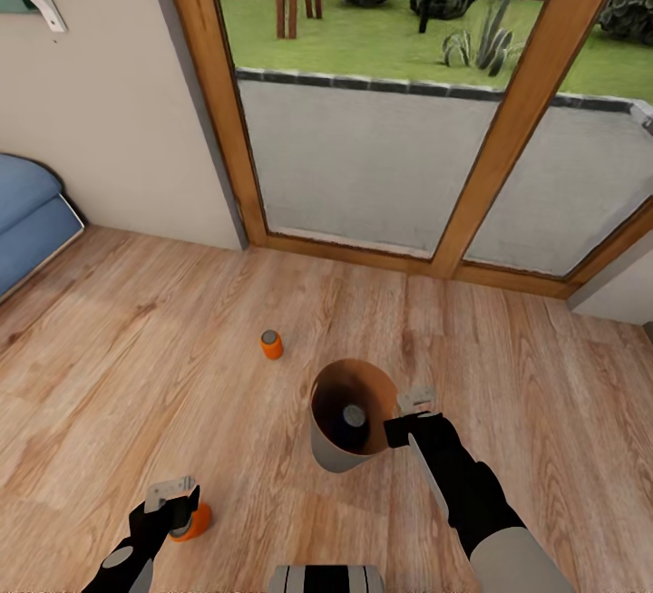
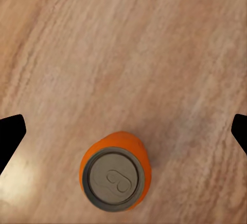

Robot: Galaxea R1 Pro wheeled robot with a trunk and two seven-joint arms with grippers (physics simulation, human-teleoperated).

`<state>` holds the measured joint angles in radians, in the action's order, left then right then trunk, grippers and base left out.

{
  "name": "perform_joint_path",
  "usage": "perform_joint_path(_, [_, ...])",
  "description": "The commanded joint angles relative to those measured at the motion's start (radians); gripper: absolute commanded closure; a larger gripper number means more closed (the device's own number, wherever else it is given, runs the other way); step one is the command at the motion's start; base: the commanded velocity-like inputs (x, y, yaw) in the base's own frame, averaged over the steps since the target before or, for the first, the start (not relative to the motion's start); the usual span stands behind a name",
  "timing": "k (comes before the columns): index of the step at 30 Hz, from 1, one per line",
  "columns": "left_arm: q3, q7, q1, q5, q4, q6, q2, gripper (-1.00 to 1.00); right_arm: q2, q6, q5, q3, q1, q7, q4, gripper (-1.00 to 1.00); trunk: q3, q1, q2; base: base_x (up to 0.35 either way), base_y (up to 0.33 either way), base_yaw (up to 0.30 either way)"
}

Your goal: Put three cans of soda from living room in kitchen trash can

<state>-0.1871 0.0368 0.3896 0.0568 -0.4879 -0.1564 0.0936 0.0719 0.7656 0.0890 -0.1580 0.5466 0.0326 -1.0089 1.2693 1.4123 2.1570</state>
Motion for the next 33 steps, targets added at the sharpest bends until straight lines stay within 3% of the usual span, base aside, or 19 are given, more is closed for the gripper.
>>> perform_joint_path(1, [0.0, 0.0, 0.0, 0.0, 0.0, 0.0, 0.0, -1.0, 0.0, -0.002, -0.009, -0.001, 0.0, -0.01, 0.0, 1.0, 0.002, 0.0, 0.0, 0.0, 0.0, 0.0])
perform_joint_path(14, [0.0, 0.0, 0.0, 0.0, 0.0, 0.0, 0.0, -1.0, 0.0, -0.002, -0.009, 0.0, 0.0, -0.01, -0.001, 1.0, 0.022, 0.0, 0.0, 0.0, 0.0, 0.0])
perform_joint_path(20, [0.0, 0.0, 0.0, 0.0, -0.001, 0.0, 0.0, -1.0, 0.0, 0.005, -0.009, -0.001, 0.0, -0.011, -0.076, 1.0, 0.024, 0.0, 0.0, 0.0, 0.0, 0.0])
perform_joint_path(25, [0.0, 0.0, 0.0, 0.0, -0.001, 0.0, 0.0, -1.0, 0.0, 0.147, -0.009, -0.001, 0.0, -0.011, -0.219, 1.0, 0.024, 0.0, 0.0, 0.0, 0.0, 0.0])
perform_joint_path(33, [0.0, 0.0, 0.0, 0.0, -0.001, 0.0, 0.0, -1.0, 0.0, 0.179, -0.009, -0.001, 0.0, -0.011, -0.268, 1.0, 0.025, 0.0, 0.0, 0.0, 0.0, 0.0])
